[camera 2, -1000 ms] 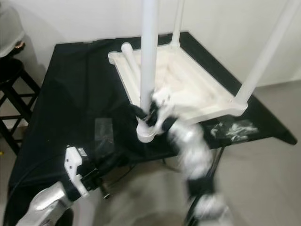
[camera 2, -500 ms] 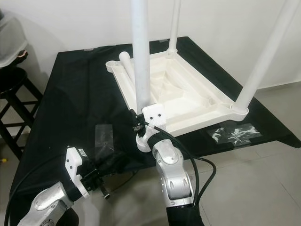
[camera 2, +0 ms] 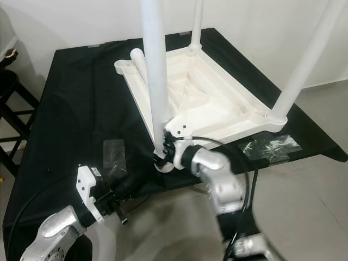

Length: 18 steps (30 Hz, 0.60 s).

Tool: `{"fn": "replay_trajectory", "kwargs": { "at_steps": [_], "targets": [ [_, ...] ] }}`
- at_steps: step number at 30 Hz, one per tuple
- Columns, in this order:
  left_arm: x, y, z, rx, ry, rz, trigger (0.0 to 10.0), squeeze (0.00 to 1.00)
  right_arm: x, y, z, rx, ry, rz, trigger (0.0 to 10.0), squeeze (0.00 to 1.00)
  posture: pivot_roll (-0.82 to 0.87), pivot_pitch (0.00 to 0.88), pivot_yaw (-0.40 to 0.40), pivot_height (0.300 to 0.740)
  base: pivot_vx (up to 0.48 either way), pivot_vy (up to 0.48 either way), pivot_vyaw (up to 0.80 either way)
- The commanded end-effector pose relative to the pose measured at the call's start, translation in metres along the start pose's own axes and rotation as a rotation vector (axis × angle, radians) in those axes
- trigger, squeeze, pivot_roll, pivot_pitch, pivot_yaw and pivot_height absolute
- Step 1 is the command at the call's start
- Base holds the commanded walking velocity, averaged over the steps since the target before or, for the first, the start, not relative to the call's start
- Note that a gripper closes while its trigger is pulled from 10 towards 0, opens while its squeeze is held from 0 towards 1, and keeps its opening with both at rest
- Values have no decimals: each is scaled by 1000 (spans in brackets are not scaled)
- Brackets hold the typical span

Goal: Building children table

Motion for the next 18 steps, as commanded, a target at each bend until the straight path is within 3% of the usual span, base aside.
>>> {"fn": "replay_trajectory", "kwargs": {
  "at_steps": [1,12,18],
  "targets": [
    [1,-4,3,-17,3,3,10000,0,-7,-3,-5,7,59,-18,10000,0,-28,143,32,740,0,0,0],
    [2,-4,4,-17,8,5,10000,0,14,12,-10,24,157,-59,10000,0,-8,152,28,740,0,0,0],
    [2,-3,5,-20,6,4,10000,0,10,13,-11,23,248,-63,10000,0,9,154,37,740,0,0,0]
  ]
}}
Point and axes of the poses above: a point about 5 cm out from each wrist's last joint towards the gripper, its own z axis pointing back from the gripper into the wrist, its own y axis along the axis of the wrist's last joint, x = y × z, the point moved 4 cm from there along -z, pointing out of the wrist towards the gripper, and after that the axes turned 7 degrees about -z, right-handed, at the moved point
